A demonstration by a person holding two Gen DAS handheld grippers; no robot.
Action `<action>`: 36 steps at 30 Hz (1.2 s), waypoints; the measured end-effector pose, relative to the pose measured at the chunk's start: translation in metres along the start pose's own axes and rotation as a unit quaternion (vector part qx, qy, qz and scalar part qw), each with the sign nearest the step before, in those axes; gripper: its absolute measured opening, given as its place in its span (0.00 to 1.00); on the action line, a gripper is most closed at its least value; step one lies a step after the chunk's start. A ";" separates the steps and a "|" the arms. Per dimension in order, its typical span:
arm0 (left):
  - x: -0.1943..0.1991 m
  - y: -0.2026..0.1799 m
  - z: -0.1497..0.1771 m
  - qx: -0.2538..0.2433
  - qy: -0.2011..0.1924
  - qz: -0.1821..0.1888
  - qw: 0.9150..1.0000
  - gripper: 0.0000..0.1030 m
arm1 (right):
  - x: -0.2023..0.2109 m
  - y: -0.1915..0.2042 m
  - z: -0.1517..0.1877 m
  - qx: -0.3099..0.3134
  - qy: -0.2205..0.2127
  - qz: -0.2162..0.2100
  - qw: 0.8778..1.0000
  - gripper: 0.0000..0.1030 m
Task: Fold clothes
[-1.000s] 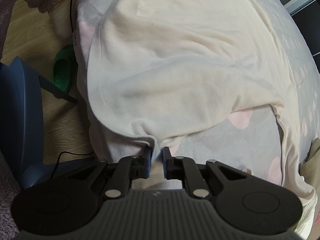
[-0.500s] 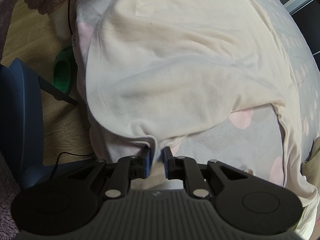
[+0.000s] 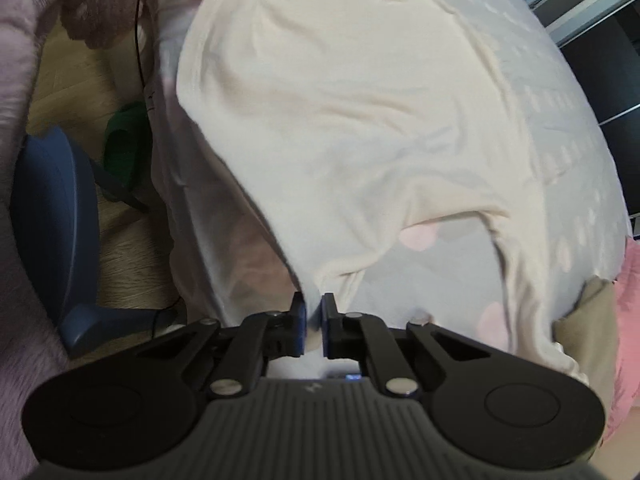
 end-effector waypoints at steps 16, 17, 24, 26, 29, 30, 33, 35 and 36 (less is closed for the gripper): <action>-0.042 -0.052 0.035 -0.099 0.072 0.072 0.990 0.09 | -0.013 0.018 0.018 0.001 0.047 -0.085 0.995 0.08; -0.049 -0.055 0.038 -0.101 0.079 0.076 0.989 0.09 | -0.020 0.021 0.018 0.003 0.052 -0.089 0.995 0.08; -0.080 -0.068 0.058 -0.104 0.135 0.114 0.979 0.10 | -0.047 0.035 0.020 0.016 0.067 -0.116 0.991 0.13; -0.079 -0.071 0.061 -0.114 0.134 0.115 0.978 0.10 | -0.045 0.037 0.020 0.012 0.063 -0.123 0.990 0.17; -0.071 -0.066 0.055 -0.096 0.109 0.116 0.982 0.11 | -0.041 0.040 0.019 0.006 0.056 -0.134 0.989 0.28; -0.067 -0.061 0.050 -0.080 0.098 0.117 0.985 0.13 | -0.038 0.042 0.017 0.009 0.050 -0.141 0.989 0.27; -0.059 -0.042 0.033 -0.025 0.063 0.115 0.991 0.23 | -0.030 0.047 0.011 0.019 0.032 -0.151 0.988 0.30; -0.054 -0.029 0.021 0.011 0.044 0.103 0.994 0.28 | -0.024 0.037 0.007 0.005 0.018 -0.138 0.990 0.30; -0.051 -0.024 0.015 0.029 0.037 0.095 0.994 0.31 | -0.021 0.028 0.005 -0.014 0.009 -0.133 0.991 0.30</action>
Point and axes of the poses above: each gripper's, at about its wrist camera, not at the fingertips, and x roughly against the way its jaws point, y to its left, z to its underside, the point moved 6 cm from there along -x, roughly the way its jaws point, and after that the axes turned 4 degrees about -z, right-handed, at the moved point
